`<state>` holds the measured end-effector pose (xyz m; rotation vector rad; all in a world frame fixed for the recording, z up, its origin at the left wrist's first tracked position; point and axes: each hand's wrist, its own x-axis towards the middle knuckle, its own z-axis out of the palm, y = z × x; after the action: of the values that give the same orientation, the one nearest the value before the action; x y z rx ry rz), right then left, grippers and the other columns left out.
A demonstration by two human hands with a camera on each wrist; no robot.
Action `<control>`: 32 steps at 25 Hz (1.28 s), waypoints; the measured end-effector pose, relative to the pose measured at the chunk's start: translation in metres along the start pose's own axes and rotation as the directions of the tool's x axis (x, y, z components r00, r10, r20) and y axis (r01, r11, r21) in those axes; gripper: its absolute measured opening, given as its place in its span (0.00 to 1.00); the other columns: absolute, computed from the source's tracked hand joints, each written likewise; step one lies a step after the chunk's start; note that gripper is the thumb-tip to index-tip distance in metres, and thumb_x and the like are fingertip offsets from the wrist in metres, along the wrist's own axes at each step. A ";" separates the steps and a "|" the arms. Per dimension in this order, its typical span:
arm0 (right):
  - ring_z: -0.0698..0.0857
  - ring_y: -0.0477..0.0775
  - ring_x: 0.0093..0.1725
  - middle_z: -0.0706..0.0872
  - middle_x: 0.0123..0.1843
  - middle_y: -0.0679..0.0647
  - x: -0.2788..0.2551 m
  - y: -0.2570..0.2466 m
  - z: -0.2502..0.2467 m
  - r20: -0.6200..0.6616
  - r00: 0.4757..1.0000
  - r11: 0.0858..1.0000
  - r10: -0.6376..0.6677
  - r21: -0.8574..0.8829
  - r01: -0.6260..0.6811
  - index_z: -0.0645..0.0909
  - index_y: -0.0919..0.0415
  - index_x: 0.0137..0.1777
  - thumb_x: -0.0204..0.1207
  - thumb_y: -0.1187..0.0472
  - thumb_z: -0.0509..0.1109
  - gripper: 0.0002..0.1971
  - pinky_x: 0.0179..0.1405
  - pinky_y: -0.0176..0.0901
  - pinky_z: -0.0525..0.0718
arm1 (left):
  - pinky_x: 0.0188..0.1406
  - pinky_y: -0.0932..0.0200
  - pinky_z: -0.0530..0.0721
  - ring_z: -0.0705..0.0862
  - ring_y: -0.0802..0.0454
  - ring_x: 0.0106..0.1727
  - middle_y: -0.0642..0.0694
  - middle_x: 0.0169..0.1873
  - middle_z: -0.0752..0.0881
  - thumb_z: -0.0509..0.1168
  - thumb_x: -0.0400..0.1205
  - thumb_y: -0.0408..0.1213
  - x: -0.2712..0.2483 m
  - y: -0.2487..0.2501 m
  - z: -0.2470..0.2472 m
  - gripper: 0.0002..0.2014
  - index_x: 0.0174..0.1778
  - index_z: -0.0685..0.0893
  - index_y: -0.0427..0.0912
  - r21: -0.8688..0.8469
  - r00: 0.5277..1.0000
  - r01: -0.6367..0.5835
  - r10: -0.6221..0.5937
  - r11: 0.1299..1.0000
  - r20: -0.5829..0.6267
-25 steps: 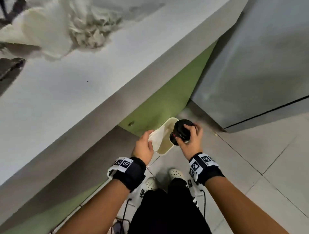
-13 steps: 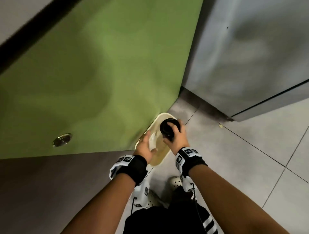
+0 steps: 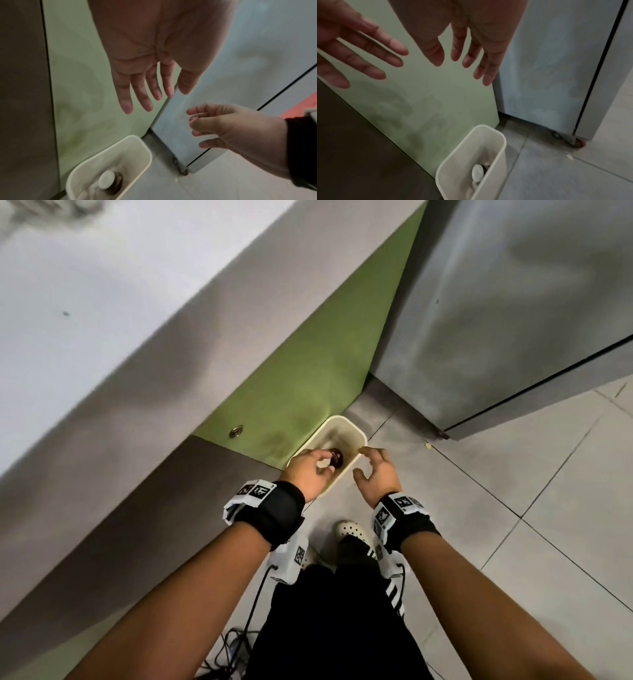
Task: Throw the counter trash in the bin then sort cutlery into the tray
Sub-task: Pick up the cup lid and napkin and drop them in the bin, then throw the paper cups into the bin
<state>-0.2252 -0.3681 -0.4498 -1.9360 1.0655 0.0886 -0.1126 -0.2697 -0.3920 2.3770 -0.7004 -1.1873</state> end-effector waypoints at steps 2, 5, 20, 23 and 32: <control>0.79 0.67 0.64 0.77 0.66 0.65 -0.028 -0.032 -0.028 -0.051 0.997 0.998 -0.055 0.016 0.055 0.76 0.65 0.65 0.72 0.68 0.68 0.20 0.67 0.53 0.78 | 0.60 0.62 0.78 0.83 0.44 0.54 0.41 0.65 0.83 0.63 0.82 0.34 -0.041 0.028 -0.026 0.17 0.67 0.80 0.39 -0.070 0.999 -0.042 0.041 0.997 -0.019; 0.80 0.66 0.62 0.79 0.63 0.66 -0.067 -0.083 -0.067 -0.092 0.982 0.986 -0.165 -0.007 0.165 0.78 0.65 0.63 0.71 0.69 0.68 0.20 0.65 0.50 0.78 | 0.57 0.64 0.77 0.79 0.53 0.47 0.39 0.57 0.86 0.63 0.81 0.31 -0.103 0.064 -0.067 0.15 0.64 0.81 0.36 -0.209 0.992 -0.084 0.063 0.974 -0.106; 0.77 0.49 0.44 0.78 0.50 0.51 -0.133 -0.382 -0.171 -0.264 0.651 0.678 -0.712 -0.017 0.735 0.81 0.62 0.59 0.73 0.70 0.66 0.14 0.40 0.18 0.73 | 0.41 0.66 0.76 0.82 0.51 0.44 0.49 0.48 0.84 0.65 0.80 0.36 -0.267 0.092 -0.302 0.14 0.61 0.84 0.41 -0.213 0.770 -0.277 0.084 0.937 -0.632; 0.76 0.49 0.46 0.81 0.53 0.59 -0.113 -0.423 -0.177 -0.191 0.608 0.630 -0.771 -0.083 0.772 0.82 0.62 0.58 0.74 0.69 0.66 0.14 0.45 0.32 0.73 | 0.51 0.65 0.74 0.82 0.49 0.50 0.45 0.60 0.84 0.65 0.79 0.35 -0.249 0.081 -0.332 0.15 0.63 0.83 0.42 -0.155 0.694 -0.185 0.017 0.970 -0.720; 0.70 0.62 0.72 0.76 0.72 0.59 -0.034 -0.525 -0.172 0.256 0.558 0.429 -0.789 -0.421 0.799 0.73 0.59 0.71 0.77 0.66 0.62 0.21 0.71 0.53 0.73 | 0.78 0.52 0.64 0.65 0.44 0.79 0.44 0.80 0.65 0.70 0.74 0.31 -0.195 0.076 -0.372 0.39 0.80 0.62 0.53 0.308 0.865 0.106 0.065 0.945 -0.498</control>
<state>0.0679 -0.3533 0.0199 -2.7312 -0.0480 -0.1765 0.0707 -0.1709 -0.0197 2.8039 -0.7290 -0.4230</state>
